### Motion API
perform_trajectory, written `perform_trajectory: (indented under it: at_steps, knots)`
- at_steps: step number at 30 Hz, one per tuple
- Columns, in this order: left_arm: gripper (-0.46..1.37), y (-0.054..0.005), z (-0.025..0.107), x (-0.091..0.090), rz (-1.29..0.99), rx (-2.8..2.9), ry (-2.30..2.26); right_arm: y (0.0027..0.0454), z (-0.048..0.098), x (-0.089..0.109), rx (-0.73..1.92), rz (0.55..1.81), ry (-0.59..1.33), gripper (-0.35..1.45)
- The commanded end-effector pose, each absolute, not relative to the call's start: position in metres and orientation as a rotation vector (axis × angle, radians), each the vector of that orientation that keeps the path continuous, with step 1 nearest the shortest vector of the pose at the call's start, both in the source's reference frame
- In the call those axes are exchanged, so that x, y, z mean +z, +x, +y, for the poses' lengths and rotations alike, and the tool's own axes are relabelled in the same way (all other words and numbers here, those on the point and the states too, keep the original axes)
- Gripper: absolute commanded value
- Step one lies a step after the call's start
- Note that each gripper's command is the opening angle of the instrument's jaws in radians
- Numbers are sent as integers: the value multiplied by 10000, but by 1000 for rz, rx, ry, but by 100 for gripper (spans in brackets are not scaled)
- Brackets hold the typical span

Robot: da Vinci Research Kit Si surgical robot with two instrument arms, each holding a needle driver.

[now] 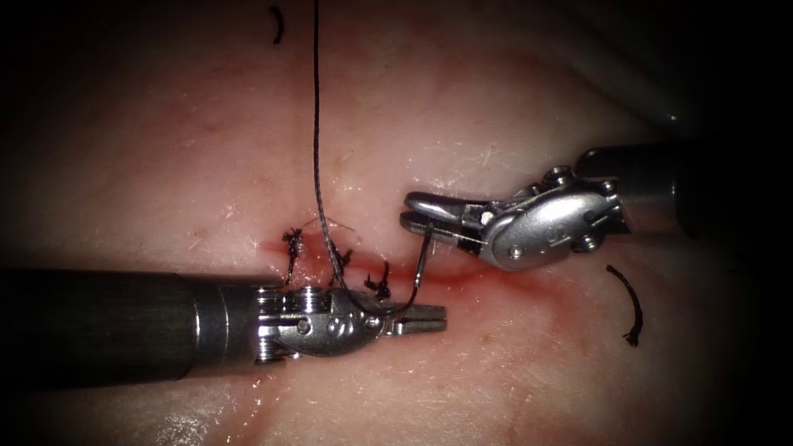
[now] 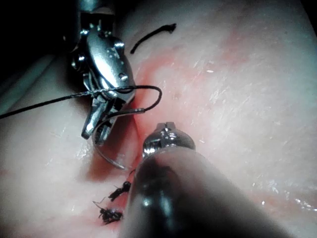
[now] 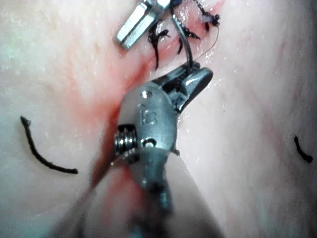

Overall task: Wound Closure
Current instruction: Use the right needle driver to throw the suture needle through the top of the incision

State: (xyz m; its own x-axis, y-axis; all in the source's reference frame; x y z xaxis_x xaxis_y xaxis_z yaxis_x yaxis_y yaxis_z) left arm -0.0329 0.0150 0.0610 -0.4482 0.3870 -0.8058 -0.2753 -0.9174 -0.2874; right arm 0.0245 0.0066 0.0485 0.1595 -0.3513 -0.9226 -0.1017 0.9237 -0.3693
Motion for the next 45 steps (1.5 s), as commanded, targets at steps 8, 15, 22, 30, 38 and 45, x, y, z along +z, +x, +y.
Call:
perform_trajectory:
  at_steps: [8, 15, 22, 30, 38, 45]
  knots:
    - [-35, -324, 147, 616, -174, 2372, -1370, 240, 48, 491, -141, 1417, -356, -35]
    - [-35, -331, 148, 617, -169, 2367, -1370, 241, 51, 492, -110, 1397, -341, -35]
    - [-35, -355, 150, 630, -109, 2386, -1314, 245, 77, 474, -98, 1388, -330, -35]
    - [-35, -361, 128, 655, -139, 2426, -1290, 246, 101, 451, -106, 1386, -337, -35]
    - [-35, -330, 116, 668, -127, 2428, -1245, 249, 125, 439, -85, 1404, -328, -35]
    - [-35, -327, 108, 683, -131, 2414, -1237, 252, 136, 442, -12, 1414, -280, -35]
